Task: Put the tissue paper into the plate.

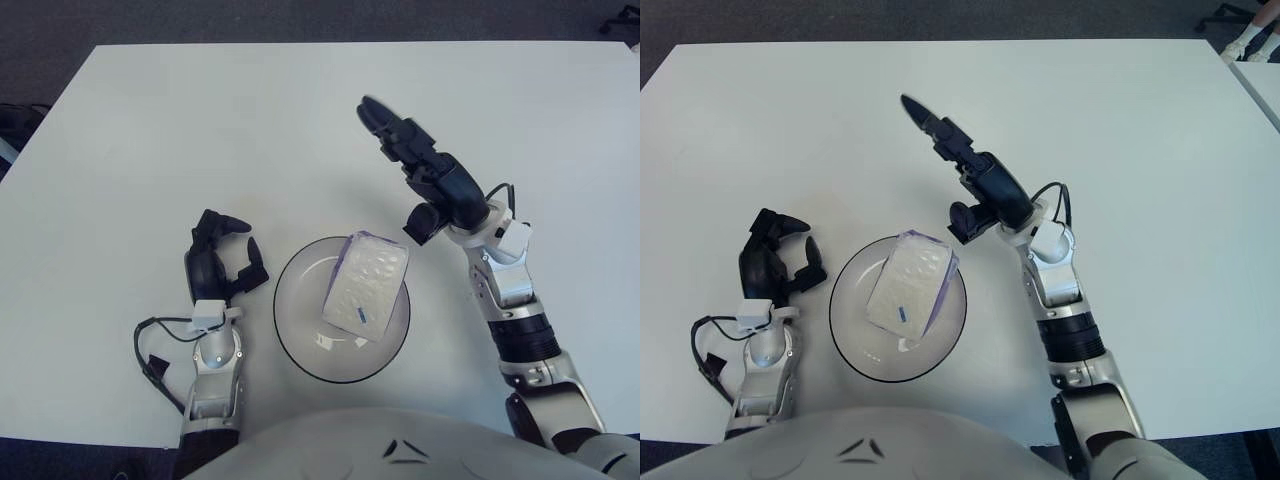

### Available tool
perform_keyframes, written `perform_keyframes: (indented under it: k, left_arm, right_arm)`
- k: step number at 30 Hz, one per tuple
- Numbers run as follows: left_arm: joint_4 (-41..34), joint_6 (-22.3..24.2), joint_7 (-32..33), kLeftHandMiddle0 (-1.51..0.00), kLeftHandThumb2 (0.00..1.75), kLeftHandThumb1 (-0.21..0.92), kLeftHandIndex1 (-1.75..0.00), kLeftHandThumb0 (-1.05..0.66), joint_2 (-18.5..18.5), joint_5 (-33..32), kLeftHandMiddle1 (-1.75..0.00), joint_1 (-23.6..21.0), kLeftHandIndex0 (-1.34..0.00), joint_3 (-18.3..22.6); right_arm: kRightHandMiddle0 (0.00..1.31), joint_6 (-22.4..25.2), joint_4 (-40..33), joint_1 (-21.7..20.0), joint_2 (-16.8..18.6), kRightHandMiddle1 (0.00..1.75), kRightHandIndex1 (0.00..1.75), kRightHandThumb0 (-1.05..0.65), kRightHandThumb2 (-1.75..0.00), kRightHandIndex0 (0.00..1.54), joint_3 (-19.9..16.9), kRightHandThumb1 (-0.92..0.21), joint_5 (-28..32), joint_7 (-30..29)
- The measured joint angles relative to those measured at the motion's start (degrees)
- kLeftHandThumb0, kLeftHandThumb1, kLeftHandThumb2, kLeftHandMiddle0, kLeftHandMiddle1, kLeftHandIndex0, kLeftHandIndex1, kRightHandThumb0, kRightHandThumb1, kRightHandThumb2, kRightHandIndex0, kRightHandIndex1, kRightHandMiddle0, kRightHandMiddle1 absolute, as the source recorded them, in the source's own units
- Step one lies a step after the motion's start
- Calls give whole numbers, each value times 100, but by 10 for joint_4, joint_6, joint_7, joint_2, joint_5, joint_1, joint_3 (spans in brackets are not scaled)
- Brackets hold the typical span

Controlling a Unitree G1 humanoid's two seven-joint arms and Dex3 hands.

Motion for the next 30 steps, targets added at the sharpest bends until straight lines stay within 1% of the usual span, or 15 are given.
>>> perform_keyframes:
  k: [4, 7, 9, 10, 11, 12, 14, 15, 17, 18, 20, 23, 25, 27, 30]
  left_arm:
    - [4, -8, -9, -111, 129, 35, -175, -47, 2, -17, -175, 1, -58, 3]
    - [10, -12, -12, -111, 127, 36, -175, -47, 4, -24, -175, 2, -58, 7]
    - [17, -16, -13, -111, 127, 36, -175, -46, 5, -27, -175, 1, -57, 8]
    - [20, -17, -15, -111, 127, 36, -175, -46, 6, -27, -175, -1, -57, 8]
    - [22, -19, -15, -111, 127, 36, -175, -46, 7, -27, -175, -3, -57, 8]
    - [23, -20, -15, -111, 127, 36, -175, -46, 6, -27, -175, -4, -57, 9]
    - [24, -21, -15, -111, 127, 36, -175, -47, 6, -28, -175, -6, -57, 8]
    - [24, -22, -15, -111, 127, 36, -175, -47, 6, -28, -175, -7, -57, 7]
    - [23, -26, -15, -112, 128, 36, -175, -47, 4, -30, -175, -8, -58, 8]
    - [22, -28, -14, -112, 128, 35, -175, -47, 2, -30, -175, -8, -58, 8]
    - [18, -29, -13, -113, 129, 35, -175, -47, 2, -30, -175, -8, -58, 8]
    - [15, -30, -13, -114, 129, 35, -175, -47, 3, -30, -175, -9, -59, 9]
    - [17, -29, -13, -114, 129, 35, -175, -47, 4, -30, -175, -10, -59, 9]
    - [18, -29, -13, -114, 129, 35, -175, -47, 5, -30, -175, -10, -59, 10]
    - [20, -28, -13, -114, 129, 35, -175, -47, 6, -30, -175, -10, -58, 11]
  right_arm:
    - [0, -1, -18, 73, -1, 0, 0, -96, -113, 0, -56, -92, 74, -11]
    - [0, 2, -19, 94, 8, 0, 0, -93, -106, 0, -74, -92, 127, -17]
    - [0, 7, -11, 92, 15, 9, 4, -91, -99, 2, -74, -92, 149, -14]
    - [0, 11, -2, 87, 19, 31, 19, -89, -86, 4, -75, -92, 156, -11]
    - [0, 14, 13, 78, 23, 47, 35, -88, -78, 3, -75, -92, 163, -7]
    - [0, 18, 29, 68, 29, 56, 43, -87, -74, 2, -75, -92, 166, -5]
    - [0, 25, 61, 48, 39, 87, 71, -85, -67, 1, -78, -90, 170, -4]
    - [0, 26, 68, 44, 47, 93, 76, -84, -66, 1, -80, -89, 170, -6]
    - [8, 16, 77, 45, 65, 133, 122, -85, -71, 27, -85, -91, 165, -13]
    - [11, 0, 87, 48, 81, 140, 129, -85, -72, 32, -90, -91, 152, -22]
    - [30, -25, 106, 49, 110, 158, 149, -80, -82, 49, -103, -90, 121, -56]
    - [47, -32, 133, 53, 147, 169, 161, -73, -90, 59, -126, -88, 62, -133]
    - [53, -32, 144, 57, 162, 172, 164, -70, -93, 62, -139, -88, 27, -179]
    - [56, -32, 154, 61, 175, 173, 166, -68, -95, 64, -150, -87, 2, -216]
    - [58, -32, 158, 66, 179, 174, 167, -67, -96, 65, -156, -87, -18, -242]
